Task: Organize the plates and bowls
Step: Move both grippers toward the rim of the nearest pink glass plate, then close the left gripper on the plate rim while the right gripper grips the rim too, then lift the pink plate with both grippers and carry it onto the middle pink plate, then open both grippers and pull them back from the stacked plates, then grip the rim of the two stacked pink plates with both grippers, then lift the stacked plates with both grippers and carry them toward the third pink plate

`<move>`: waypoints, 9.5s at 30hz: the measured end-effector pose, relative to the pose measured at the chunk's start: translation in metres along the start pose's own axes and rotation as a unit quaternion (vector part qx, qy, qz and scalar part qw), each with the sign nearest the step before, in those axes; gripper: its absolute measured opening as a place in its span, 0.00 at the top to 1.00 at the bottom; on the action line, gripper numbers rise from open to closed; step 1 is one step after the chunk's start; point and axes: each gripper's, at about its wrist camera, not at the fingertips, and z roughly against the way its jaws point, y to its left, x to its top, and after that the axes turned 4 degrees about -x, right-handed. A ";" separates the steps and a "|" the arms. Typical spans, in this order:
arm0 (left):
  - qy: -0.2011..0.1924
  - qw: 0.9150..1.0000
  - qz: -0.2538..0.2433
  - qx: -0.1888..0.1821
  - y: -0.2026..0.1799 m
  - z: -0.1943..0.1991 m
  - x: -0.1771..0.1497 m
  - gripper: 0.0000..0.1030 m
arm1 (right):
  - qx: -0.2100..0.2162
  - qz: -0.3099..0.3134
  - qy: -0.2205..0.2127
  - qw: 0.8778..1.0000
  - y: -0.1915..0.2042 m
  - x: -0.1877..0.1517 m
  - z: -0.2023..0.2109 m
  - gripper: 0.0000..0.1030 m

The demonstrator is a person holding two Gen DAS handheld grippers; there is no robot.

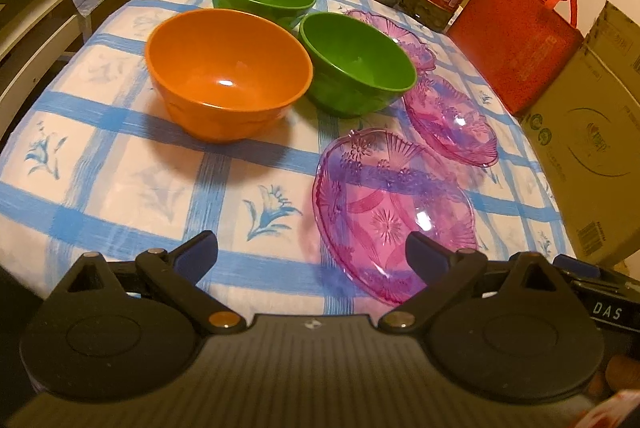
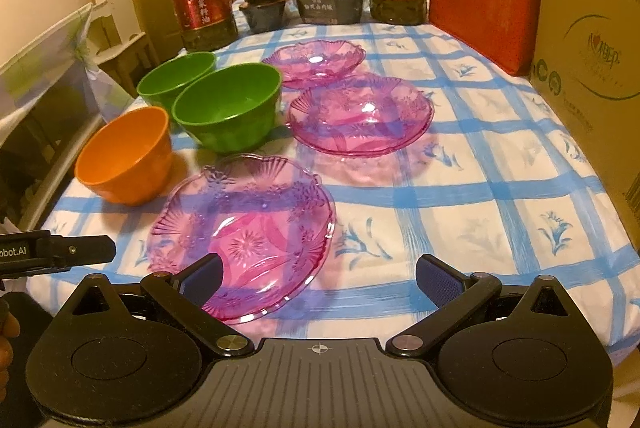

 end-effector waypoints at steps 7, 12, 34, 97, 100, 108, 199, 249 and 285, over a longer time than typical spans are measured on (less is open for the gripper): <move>0.017 1.000 0.001 -0.001 0.002 -0.032 0.004 0.14 | 0.007 -0.007 0.022 1.000 -0.007 0.006 -0.032 0.22; 0.023 1.000 -0.003 0.002 0.002 -0.050 0.002 0.21 | 0.014 -0.010 0.038 0.999 -0.009 0.008 -0.054 0.34; 0.020 1.000 -0.012 0.000 -0.005 -0.070 0.005 0.72 | 0.028 -0.026 0.051 0.998 -0.011 0.011 -0.082 0.72; -0.023 0.996 -0.074 -0.039 -0.137 -0.108 0.084 0.86 | -0.024 -0.048 -0.034 0.998 -0.106 0.096 -0.049 0.88; -0.023 0.997 -0.066 -0.027 -0.140 -0.123 0.088 0.86 | -0.018 -0.034 -0.031 0.999 -0.112 0.111 -0.070 0.88; -0.027 0.998 -0.064 -0.005 -0.145 -0.153 0.096 0.86 | -0.010 0.001 -0.030 1.000 -0.123 0.141 -0.114 0.88; -0.028 0.996 -0.082 -0.018 -0.113 -0.025 0.011 0.56 | -0.036 -0.045 0.010 0.998 -0.050 0.031 0.001 0.48; 0.009 0.984 -0.179 0.000 -0.093 -0.136 0.245 0.50 | 0.014 -0.031 0.018 0.999 -0.066 0.225 -0.136 0.48; 0.129 0.976 -0.161 0.063 -0.077 -0.314 0.305 0.89 | 0.062 -0.064 0.123 0.988 -0.089 0.287 -0.302 0.90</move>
